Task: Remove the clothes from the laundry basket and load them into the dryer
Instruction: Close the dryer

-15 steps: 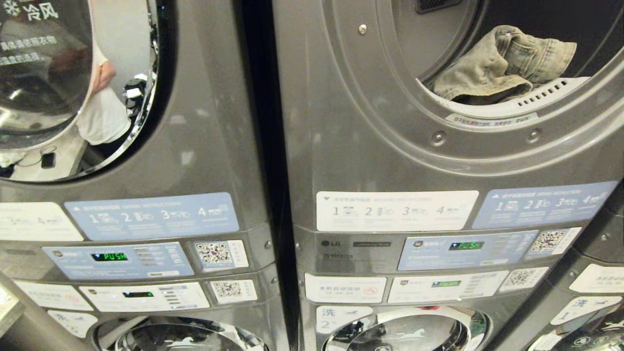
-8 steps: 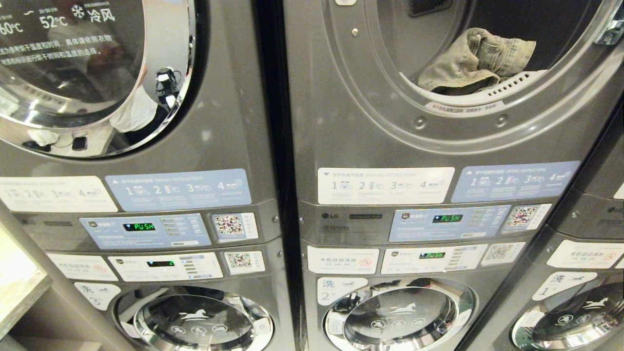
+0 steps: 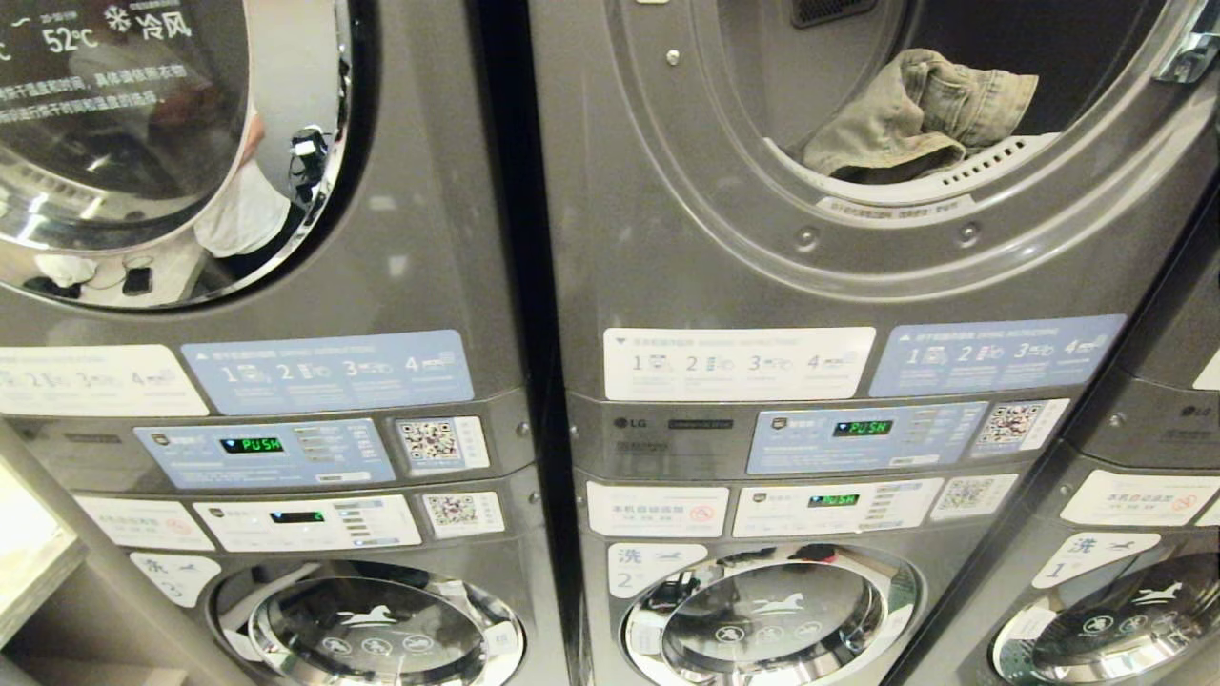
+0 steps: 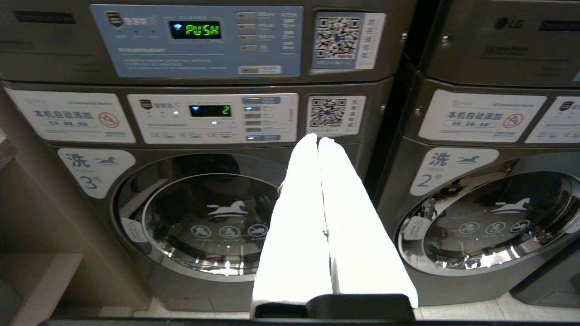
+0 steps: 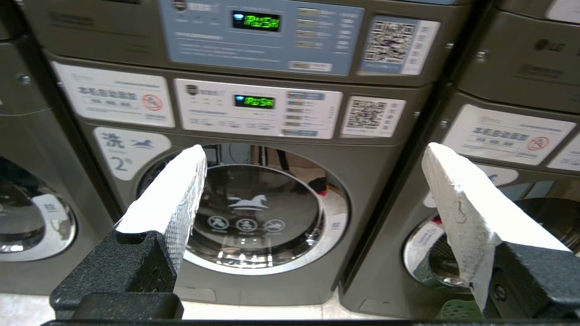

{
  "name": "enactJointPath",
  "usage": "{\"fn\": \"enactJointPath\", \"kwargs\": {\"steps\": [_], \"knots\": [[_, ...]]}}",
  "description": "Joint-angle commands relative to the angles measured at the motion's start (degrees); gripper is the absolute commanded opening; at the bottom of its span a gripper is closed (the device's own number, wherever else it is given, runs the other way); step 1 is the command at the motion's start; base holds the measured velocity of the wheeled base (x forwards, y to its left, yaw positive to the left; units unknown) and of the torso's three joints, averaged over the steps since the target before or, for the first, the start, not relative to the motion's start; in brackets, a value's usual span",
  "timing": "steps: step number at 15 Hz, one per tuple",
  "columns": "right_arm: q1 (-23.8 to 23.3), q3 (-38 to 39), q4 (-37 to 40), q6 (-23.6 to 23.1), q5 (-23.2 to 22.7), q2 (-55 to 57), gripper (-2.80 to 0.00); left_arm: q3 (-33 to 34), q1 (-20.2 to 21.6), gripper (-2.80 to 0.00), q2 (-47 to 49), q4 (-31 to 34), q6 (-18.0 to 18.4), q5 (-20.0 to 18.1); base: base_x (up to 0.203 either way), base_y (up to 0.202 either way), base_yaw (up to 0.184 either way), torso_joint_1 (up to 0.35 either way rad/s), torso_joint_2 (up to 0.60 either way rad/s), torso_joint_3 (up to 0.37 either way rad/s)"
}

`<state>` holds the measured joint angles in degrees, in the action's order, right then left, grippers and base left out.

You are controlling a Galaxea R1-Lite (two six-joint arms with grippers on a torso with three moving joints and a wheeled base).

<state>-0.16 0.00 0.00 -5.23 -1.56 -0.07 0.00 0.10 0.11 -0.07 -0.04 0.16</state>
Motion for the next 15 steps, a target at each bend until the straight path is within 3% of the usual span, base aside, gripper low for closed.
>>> {"fn": "enactJointPath", "kwargs": {"steps": [1,15], "knots": [[0.0,0.0,0.0,0.1,0.1,0.1,0.00,0.1,0.0,-2.80,0.0,0.0,-0.1,0.0,0.000,-0.194,0.005,0.007,0.00,0.002],[0.0,0.0,0.0,0.0,0.1,0.1,0.00,0.1,0.0,-2.80,0.0,0.0,-0.2,0.0,0.000,-0.195,0.002,0.003,0.00,0.002]]}}
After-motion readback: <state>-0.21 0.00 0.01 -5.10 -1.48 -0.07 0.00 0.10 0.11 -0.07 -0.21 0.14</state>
